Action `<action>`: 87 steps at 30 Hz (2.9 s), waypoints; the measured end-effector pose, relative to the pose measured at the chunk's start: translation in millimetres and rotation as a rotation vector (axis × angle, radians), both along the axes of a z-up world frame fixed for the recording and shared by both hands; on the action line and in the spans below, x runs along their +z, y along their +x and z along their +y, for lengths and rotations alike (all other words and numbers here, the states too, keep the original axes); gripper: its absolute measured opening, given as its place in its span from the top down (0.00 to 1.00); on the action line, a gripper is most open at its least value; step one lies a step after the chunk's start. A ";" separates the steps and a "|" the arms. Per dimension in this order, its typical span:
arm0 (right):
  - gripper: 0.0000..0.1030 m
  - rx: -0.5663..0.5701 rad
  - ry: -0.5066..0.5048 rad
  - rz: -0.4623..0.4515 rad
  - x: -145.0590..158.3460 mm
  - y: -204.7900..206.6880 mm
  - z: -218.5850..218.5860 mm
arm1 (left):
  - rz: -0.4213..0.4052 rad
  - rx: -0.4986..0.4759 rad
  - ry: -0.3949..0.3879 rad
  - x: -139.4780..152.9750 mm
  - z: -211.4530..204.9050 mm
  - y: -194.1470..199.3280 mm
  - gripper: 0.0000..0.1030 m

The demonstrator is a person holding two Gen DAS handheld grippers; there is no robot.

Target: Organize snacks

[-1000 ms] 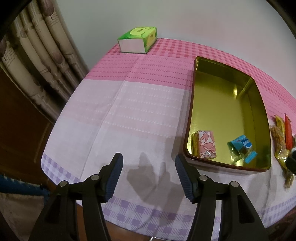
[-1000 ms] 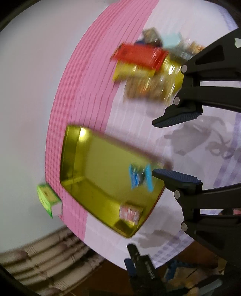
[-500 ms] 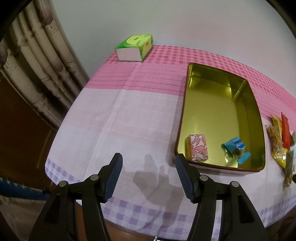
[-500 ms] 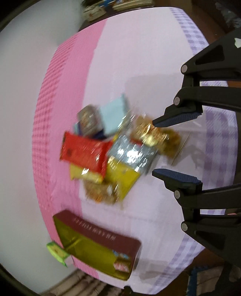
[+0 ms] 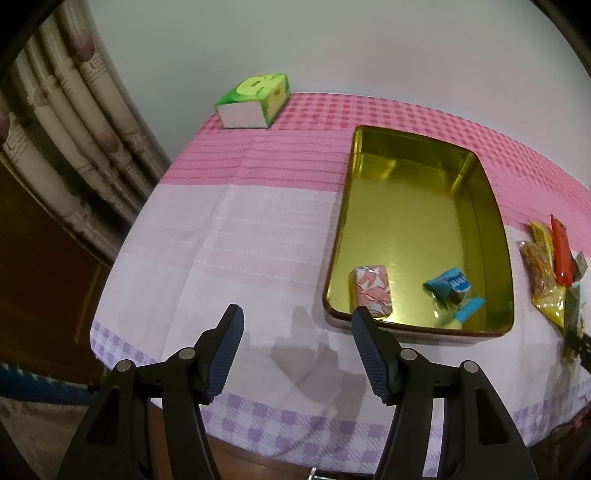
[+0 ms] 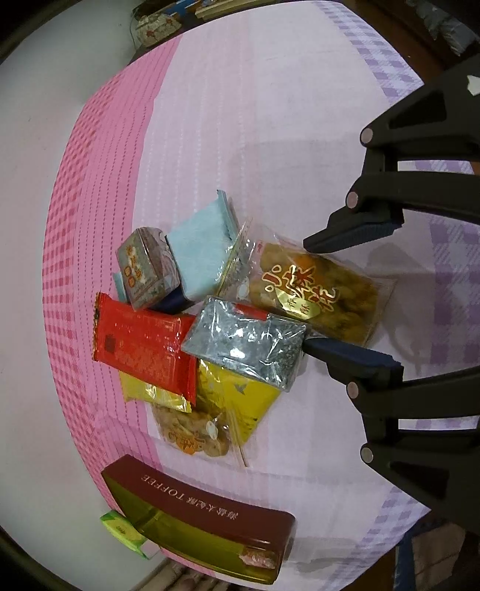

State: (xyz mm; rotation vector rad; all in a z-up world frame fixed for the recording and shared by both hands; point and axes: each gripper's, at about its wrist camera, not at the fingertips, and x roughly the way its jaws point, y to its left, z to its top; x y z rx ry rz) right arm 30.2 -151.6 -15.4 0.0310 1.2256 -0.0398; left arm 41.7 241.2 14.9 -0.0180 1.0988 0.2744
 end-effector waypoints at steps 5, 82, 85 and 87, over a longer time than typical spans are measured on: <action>0.56 -0.009 0.026 0.003 -5.0 1.2 -8.4 | 0.012 -0.045 -0.008 0.5 -24.4 -1.3 0.40; 0.63 -0.021 -0.015 -0.084 -8.9 -12.2 -119.0 | 0.212 -0.479 -0.146 -69.6 -372.9 55.9 0.61; 0.63 -0.023 -0.018 -0.085 -8.9 -12.8 -118.2 | 0.218 -0.483 -0.156 -68.3 -371.4 52.4 0.61; 0.63 -0.025 -0.017 -0.085 -9.0 -12.6 -118.2 | 0.221 -0.487 -0.163 -67.8 -371.1 49.5 0.61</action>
